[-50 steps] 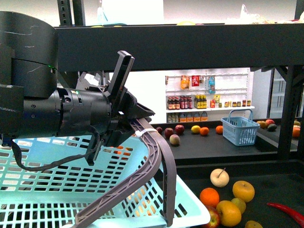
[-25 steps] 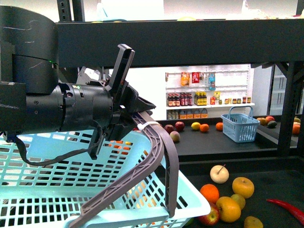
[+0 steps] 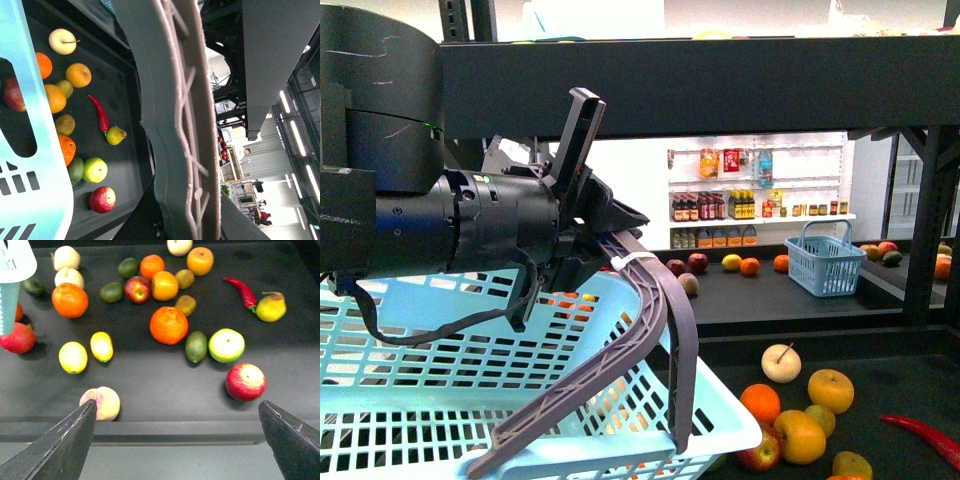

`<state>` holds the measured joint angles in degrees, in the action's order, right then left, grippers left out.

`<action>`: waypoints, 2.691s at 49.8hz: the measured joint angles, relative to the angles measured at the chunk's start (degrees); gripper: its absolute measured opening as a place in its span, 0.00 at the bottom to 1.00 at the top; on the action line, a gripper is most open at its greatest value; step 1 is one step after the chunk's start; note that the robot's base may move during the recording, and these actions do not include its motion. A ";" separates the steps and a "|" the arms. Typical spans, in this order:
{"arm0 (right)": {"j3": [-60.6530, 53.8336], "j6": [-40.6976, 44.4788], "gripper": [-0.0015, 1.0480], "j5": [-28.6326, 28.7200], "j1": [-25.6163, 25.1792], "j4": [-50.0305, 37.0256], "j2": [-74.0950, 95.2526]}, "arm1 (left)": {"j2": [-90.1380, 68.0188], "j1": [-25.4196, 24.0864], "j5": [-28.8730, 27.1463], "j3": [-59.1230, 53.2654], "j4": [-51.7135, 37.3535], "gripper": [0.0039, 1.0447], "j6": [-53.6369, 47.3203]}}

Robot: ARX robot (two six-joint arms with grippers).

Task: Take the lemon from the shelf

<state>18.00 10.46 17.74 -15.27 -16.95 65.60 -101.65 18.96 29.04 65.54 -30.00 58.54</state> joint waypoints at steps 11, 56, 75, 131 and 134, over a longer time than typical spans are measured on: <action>17.92 4.68 0.93 1.88 6.27 -11.82 41.77 | 0.00 0.07 0.09 0.00 0.00 0.09 0.00; 61.22 -2.08 0.93 -9.75 24.98 -8.87 87.65 | 0.00 0.04 0.04 0.00 0.00 0.09 0.00; 74.69 -3.74 0.93 -13.55 26.69 -6.16 96.52 | 0.00 0.04 0.07 0.00 -0.02 0.09 0.02; 78.18 -5.81 0.47 -16.57 26.45 -5.57 98.60 | 0.00 0.04 0.04 0.00 0.00 0.09 0.02; 75.91 -6.80 0.47 -16.72 25.77 -6.78 96.65 | 0.00 0.04 0.04 0.00 0.00 0.09 0.02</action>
<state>93.91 3.66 1.02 10.50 -23.73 162.25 -101.65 19.00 29.08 65.54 -30.00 58.57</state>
